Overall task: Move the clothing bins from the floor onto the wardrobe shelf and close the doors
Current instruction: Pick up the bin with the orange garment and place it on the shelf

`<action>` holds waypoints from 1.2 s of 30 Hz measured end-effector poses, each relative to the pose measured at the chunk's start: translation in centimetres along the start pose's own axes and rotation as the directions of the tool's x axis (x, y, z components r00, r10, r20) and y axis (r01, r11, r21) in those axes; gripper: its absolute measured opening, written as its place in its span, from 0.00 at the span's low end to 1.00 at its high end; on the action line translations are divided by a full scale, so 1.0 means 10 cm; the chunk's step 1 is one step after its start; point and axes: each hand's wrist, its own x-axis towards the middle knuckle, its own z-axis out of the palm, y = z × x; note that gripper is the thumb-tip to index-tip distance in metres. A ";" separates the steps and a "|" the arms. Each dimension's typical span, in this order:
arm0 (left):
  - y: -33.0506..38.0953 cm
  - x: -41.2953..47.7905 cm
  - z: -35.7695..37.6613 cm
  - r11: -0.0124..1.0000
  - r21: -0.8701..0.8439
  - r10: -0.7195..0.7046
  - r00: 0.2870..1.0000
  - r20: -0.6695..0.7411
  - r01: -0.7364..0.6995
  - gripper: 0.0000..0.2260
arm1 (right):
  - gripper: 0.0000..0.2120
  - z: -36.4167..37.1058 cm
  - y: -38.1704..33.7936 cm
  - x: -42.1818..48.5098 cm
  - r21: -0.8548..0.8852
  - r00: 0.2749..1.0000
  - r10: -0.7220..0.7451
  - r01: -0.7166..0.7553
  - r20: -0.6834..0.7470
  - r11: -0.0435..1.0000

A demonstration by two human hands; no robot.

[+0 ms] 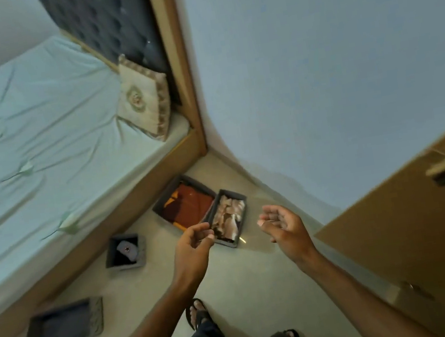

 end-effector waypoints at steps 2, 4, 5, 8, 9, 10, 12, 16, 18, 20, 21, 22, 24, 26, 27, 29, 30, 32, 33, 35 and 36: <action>-0.02 0.19 -0.30 1.000 -0.017 -0.016 0.999 -0.046 0.015 0.10 | 0.12 0.33 -0.12 0.21 -0.029 0.999 0.000 0.001 0.047 1.000; -0.04 0.40 -0.58 1.000 -0.014 -0.027 0.997 -0.077 0.026 0.09 | 0.12 0.65 -0.22 0.43 -0.062 0.997 0.007 -0.002 0.081 0.998; -0.05 0.52 -0.74 0.999 -0.013 -0.040 0.994 -0.100 0.039 0.09 | 0.12 0.83 -0.25 0.56 -0.075 0.995 0.015 -0.008 0.101 0.997; -0.10 0.90 -1.16 0.998 -0.015 -0.066 0.985 -0.161 0.064 0.09 | 0.13 1.33 -0.30 0.95 -0.106 0.987 0.043 -0.027 0.157 0.994; -0.11 1.02 -1.26 0.997 -0.012 -0.076 0.982 -0.171 0.075 0.09 | 0.14 1.45 -0.31 1.07 -0.113 0.984 0.055 -0.036 0.172 0.993; -0.14 1.20 -1.37 0.995 -0.006 -0.095 0.978 -0.184 0.095 0.09 | 0.14 1.61 -0.31 1.25 -0.124 0.980 0.070 -0.047 0.188 0.991; -0.18 1.52 -1.50 0.991 0.015 -0.129 0.973 -0.190 0.134 0.09 | 0.14 1.83 -0.30 1.57 -0.156 0.975 0.089 -0.058 0.204 0.986; -0.43 2.39 -1.59 0.972 0.035 -0.222 0.950 -0.218 0.234 0.08 | 0.15 2.21 -0.06 2.42 -0.278 0.959 0.163 -0.095 0.233 0.956; -0.71 2.98 -1.54 0.956 0.043 -0.275 0.937 -0.217 0.291 0.08 | 0.16 2.40 0.25 3.03 -0.343 0.952 0.202 -0.114 0.231 0.932; -1.07 3.59 -1.47 0.929 0.061 -0.346 0.914 -0.212 0.366 0.09 | 0.16 2.57 0.65 3.65 -0.434 0.943 0.241 -0.122 0.230 0.892; -1.31 3.89 -1.43 0.908 0.085 -0.388 0.900 -0.198 0.410 0.10 | 0.17 2.64 0.89 3.94 -0.496 0.942 0.255 -0.118 0.219 0.861; -1.53 4.15 -1.38 0.885 0.103 -0.431 0.882 -0.190 0.455 0.13 | 0.17 2.69 1.12 4.21 -0.557 0.938 0.267 -0.104 0.219 0.824; -1.94 4.62 -1.31 0.826 0.156 -0.519 0.838 -0.166 0.542 0.19 | 0.18 2.78 1.57 4.72 -0.675 0.921 0.302 -0.062 0.244 0.736; -2.50 5.13 -1.22 0.777 0.219 -0.572 0.807 -0.146 0.590 0.22 | 0.20 2.88 2.17 5.27 -0.772 0.898 0.323 0.028 0.298 0.635; -2.78 5.35 -1.17 0.761 0.246 -0.585 0.799 -0.139 0.600 0.23 | 0.21 2.93 2.48 5.53 -0.816 0.885 0.334 0.084 0.325 0.572; -3.27 5.67 -1.14 0.728 0.299 -0.609 0.782 -0.134 0.617 0.25 | 0.22 3.02 2.89 5.93 -0.880 0.875 0.343 0.171 0.342 0.443; -3.49 5.79 -1.12 0.708 0.321 -0.627 0.769 -0.126 0.629 0.27 | 0.23 3.06 3.07 6.09 -0.903 0.878 0.341 0.195 0.335 0.382; -3.95 6.05 -1.06 0.693 0.326 -0.650 0.753 -0.102 0.643 0.27 | 0.25 3.18 3.43 6.42 -0.933 0.887 0.334 0.229 0.318 0.278; -4.13 6.15 -1.04 0.698 0.316 -0.655 0.751 -0.080 0.643 0.24 | 0.26 3.24 3.57 6.55 -0.941 0.887 0.340 0.243 0.313 0.234; -4.41 6.30 -0.99 0.702 0.307 -0.668 0.744 -0.029 0.642 0.18 | 0.26 3.35 3.82 6.76 -0.940 0.867 0.374 0.266 0.330 0.213; -4.53 6.34 -0.96 0.701 0.312 -0.670 0.742 -0.020 0.641 0.16 | 0.25 3.39 3.94 6.83 -0.934 0.853 0.393 0.263 0.343 0.243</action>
